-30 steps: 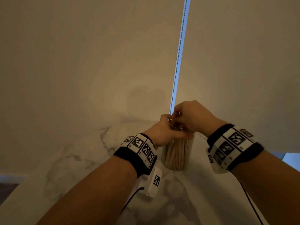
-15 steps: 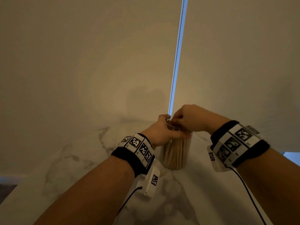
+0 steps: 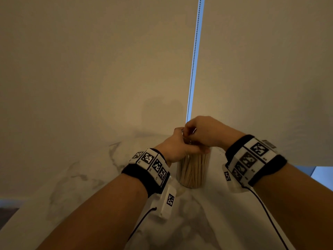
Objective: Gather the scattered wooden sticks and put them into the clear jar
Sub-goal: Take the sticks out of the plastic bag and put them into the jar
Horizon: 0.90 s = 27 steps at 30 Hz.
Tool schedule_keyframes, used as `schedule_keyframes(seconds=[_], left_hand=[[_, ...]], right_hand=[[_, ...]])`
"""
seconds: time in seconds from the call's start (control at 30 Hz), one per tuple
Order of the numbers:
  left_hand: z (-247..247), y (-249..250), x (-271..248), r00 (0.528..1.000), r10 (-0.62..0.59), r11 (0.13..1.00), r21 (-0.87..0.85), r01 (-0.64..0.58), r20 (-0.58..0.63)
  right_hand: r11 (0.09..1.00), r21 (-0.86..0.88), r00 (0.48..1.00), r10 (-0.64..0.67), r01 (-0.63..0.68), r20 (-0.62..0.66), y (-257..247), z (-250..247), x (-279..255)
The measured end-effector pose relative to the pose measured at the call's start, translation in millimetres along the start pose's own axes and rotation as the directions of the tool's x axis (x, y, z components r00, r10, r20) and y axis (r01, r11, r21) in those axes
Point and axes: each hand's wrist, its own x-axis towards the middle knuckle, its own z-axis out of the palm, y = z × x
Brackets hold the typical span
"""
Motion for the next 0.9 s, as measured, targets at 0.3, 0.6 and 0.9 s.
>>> schedule_keyframes(seconds=[0.3,0.6,0.9], left_hand=[[0.7,-1.1,1.4,0.999,-0.015,0.999,0.047,0.017,-0.036],[0.2,22.6,-19.6,0.998,-0.058,0.993,0.101,0.059,-0.012],[-33.0,36.4,-61.1,0.962,-0.271,0.715,0.662,0.224,-0.033]], right_hand=[[0.958,-0.274,0.996,0.081,-0.09,-0.044,-10.2,2.4,12.9],[0.991,-0.099,0.989,0.074,-0.087,-0.127,-0.8,14.7,7.8],[0.998,0.066,0.921,0.037,-0.012,-0.388,-13.8,-16.4,-80.1]])
